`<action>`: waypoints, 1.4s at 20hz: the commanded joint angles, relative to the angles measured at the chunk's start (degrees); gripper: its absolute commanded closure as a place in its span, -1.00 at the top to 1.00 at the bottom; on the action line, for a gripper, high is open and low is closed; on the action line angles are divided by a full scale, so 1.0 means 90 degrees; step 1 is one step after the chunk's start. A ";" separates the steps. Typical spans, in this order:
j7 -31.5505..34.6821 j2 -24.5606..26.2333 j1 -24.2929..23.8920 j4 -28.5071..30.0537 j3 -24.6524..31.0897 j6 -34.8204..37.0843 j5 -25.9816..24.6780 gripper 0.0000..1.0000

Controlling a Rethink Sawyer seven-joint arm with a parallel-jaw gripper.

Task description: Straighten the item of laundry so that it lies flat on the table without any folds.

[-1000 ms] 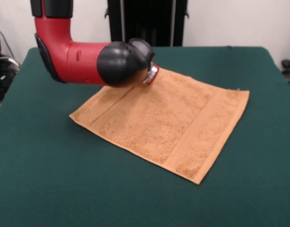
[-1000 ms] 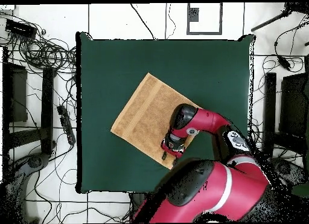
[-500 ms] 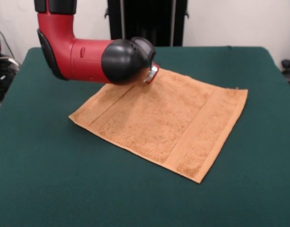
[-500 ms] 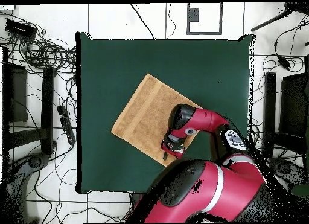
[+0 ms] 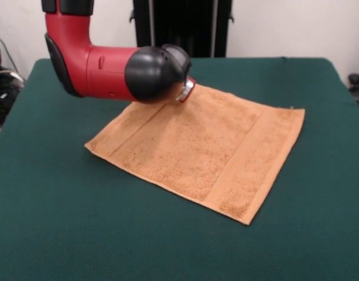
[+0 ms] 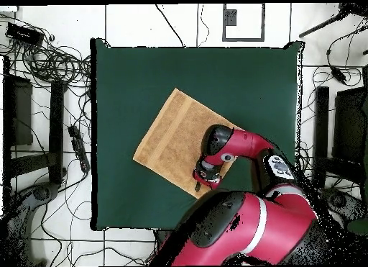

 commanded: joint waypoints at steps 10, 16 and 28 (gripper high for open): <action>-0.0458 -0.0307 -0.0340 0.0592 -0.0689 -0.1468 -0.1874 1.00; -0.0502 -0.0698 -0.0413 0.0657 -0.0468 -0.1184 -0.1791 1.00; -0.1002 -0.2404 -0.2961 0.3142 0.3399 -0.3173 0.2047 1.00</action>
